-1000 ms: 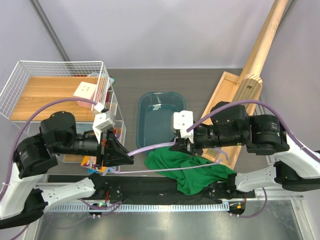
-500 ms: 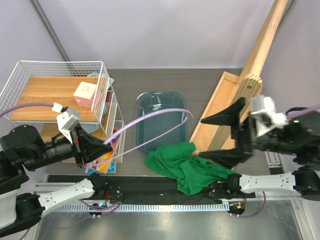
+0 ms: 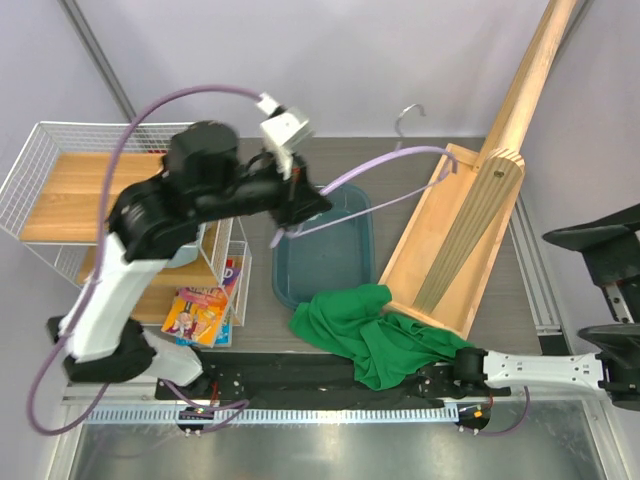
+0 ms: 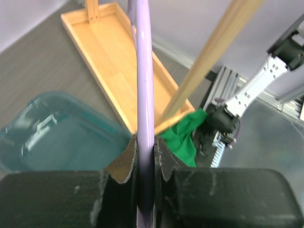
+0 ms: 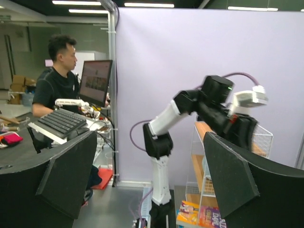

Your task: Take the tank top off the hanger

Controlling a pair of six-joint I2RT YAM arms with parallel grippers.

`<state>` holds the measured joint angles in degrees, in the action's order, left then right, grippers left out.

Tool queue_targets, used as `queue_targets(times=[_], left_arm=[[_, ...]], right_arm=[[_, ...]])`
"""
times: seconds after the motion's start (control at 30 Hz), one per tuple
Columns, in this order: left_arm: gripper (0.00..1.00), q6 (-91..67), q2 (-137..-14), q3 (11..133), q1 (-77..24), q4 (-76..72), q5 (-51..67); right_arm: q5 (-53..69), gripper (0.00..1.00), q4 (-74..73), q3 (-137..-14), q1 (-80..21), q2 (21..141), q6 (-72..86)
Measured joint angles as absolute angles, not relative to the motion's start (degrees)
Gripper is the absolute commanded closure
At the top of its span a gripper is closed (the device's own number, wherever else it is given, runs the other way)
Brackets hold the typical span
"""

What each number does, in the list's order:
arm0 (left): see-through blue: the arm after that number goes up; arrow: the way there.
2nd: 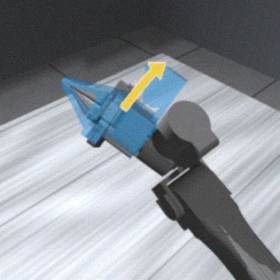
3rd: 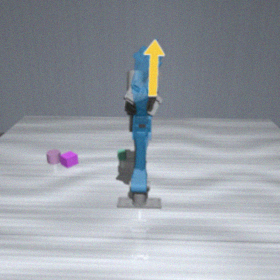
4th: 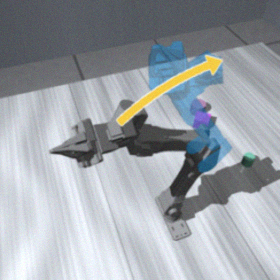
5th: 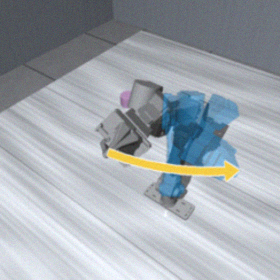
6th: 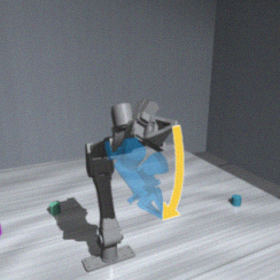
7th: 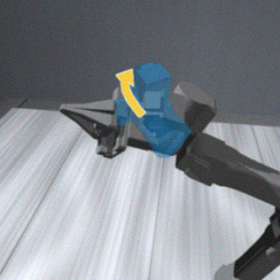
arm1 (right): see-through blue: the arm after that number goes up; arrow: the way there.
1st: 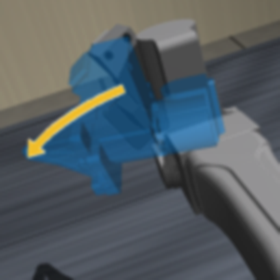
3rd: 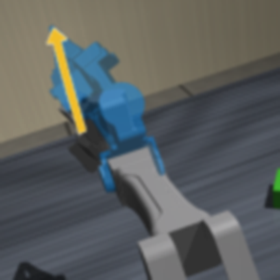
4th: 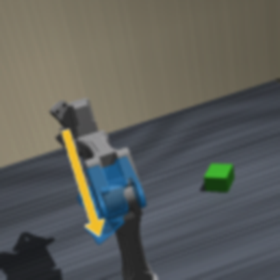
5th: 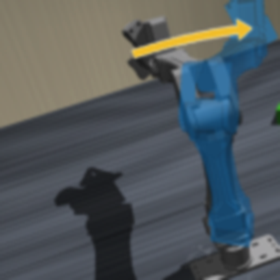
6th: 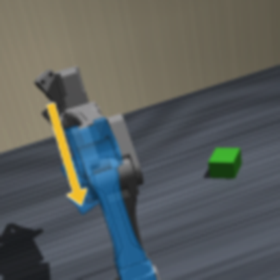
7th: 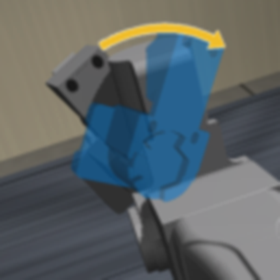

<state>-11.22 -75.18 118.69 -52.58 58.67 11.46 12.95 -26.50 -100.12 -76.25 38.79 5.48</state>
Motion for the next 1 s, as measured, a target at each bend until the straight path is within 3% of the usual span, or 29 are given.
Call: queue_targets(times=[0.23, 1.0], left_arm=[[1.0, -7.8, -95.5, 137.6, -52.0, 57.7, 15.4], [1.0, -14.0, -108.4, 139.2, -48.2, 33.0, 39.6]], right_arm=[[11.1, 0.0, -25.5, -101.9, -74.3, 36.5, 6.6], [14.3, 0.0, -28.8, -104.9, -64.6, 36.5, 8.3]])
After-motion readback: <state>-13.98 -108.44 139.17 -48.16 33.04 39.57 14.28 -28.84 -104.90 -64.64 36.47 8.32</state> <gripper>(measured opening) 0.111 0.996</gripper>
